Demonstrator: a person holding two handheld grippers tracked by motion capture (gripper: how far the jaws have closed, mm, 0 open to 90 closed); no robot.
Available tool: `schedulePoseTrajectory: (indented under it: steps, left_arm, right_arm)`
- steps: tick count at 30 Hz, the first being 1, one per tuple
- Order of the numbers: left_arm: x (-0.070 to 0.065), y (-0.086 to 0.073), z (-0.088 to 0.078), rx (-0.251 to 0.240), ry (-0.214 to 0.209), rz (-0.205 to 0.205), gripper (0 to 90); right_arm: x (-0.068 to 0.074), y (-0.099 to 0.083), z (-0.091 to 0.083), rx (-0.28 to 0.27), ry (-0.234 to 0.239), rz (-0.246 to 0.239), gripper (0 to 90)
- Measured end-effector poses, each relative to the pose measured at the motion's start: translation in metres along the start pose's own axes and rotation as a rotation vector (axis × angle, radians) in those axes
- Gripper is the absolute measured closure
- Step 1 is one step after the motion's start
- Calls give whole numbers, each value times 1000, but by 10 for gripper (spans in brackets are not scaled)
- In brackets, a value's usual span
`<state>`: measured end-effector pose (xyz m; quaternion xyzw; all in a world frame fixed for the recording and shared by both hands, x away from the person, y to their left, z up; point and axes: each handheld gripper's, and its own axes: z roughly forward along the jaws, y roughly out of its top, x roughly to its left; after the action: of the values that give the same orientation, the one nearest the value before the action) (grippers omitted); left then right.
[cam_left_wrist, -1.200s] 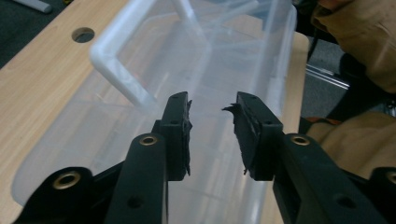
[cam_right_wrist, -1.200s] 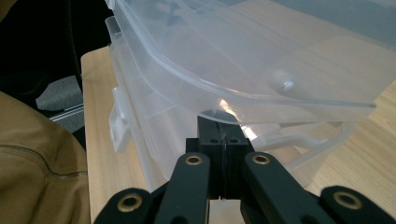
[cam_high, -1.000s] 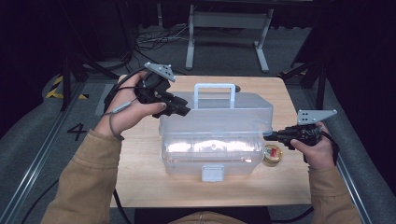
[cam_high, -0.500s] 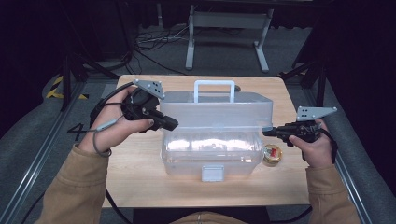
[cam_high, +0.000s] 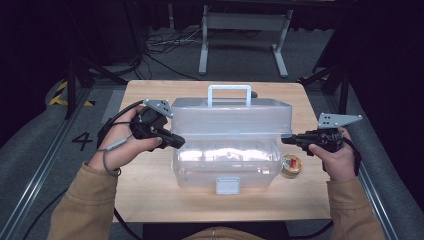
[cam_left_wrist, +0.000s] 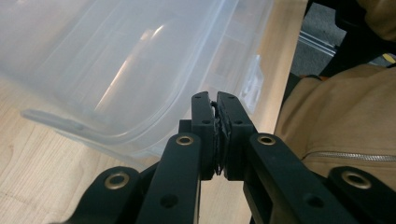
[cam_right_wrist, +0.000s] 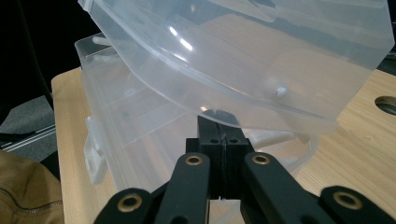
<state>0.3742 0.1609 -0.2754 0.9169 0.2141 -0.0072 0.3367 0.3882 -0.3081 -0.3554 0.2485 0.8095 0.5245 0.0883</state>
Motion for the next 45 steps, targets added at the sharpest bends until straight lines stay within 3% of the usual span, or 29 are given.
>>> schedulePoseTrajectory:
  steps: [3, 7, 11, 17, 20, 32, 37, 45]
  left_arm:
    - [3, -6, 0, -38, -12, -13, 889]
    - [3, -15, -1, -75, 2, -31, 892]
    - [0, -26, -2, -99, 56, -51, 892]
    - [4, -38, 5, -143, 83, -85, 894]
    - [8, -42, 9, -202, 127, -116, 895]
    - [13, -46, 16, -289, 195, -156, 898]
    - [13, -45, 17, -335, 240, -142, 898]
    - [18, -41, 20, -379, 240, -157, 898]
  right_arm:
    - [0, 0, 0, -3, -1, 0, 900]
    - [0, 0, -1, -8, -4, 1, 900]
    - [0, -1, -1, -12, -9, 2, 900]
    - [2, 0, -1, -27, -20, 13, 900]
    - [2, 0, 0, -34, -31, 13, 900]
    - [5, 1, 2, -60, -60, -1, 900]
    - [7, 3, 2, -91, -90, -8, 900]
    - [4, 11, 4, -108, -118, -5, 900]
